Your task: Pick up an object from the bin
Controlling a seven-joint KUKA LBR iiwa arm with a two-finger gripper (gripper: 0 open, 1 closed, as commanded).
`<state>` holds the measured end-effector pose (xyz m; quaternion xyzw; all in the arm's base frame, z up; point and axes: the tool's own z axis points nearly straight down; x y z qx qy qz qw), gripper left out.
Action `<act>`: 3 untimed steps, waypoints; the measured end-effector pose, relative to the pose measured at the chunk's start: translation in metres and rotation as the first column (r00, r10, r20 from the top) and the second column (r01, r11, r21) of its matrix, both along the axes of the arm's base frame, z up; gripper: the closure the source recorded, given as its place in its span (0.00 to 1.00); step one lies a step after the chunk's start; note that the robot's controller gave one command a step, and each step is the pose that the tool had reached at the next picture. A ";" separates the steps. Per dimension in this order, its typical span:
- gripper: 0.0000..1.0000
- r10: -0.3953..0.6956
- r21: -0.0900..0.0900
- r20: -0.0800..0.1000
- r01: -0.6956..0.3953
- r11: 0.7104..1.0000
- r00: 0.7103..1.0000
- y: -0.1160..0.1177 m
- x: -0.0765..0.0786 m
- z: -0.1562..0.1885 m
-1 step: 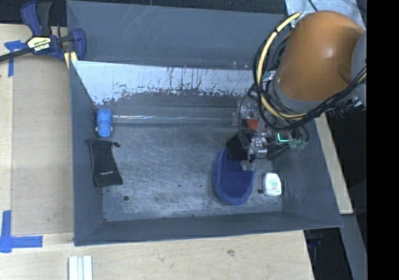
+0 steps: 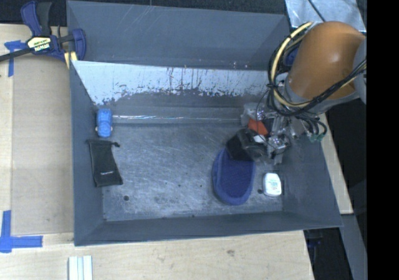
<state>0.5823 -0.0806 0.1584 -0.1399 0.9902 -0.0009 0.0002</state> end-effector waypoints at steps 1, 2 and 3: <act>0.00 0.339 0.002 0.000 -0.339 0.941 0.941 0.011 0.014 -0.030; 0.00 0.665 0.009 -0.008 -0.665 0.747 0.747 0.022 0.026 -0.055; 0.00 0.890 0.005 -0.012 -0.890 0.456 0.456 0.075 0.026 -0.087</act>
Offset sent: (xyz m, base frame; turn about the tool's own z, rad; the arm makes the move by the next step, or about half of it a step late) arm 0.0140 0.0107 -0.0297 -0.3453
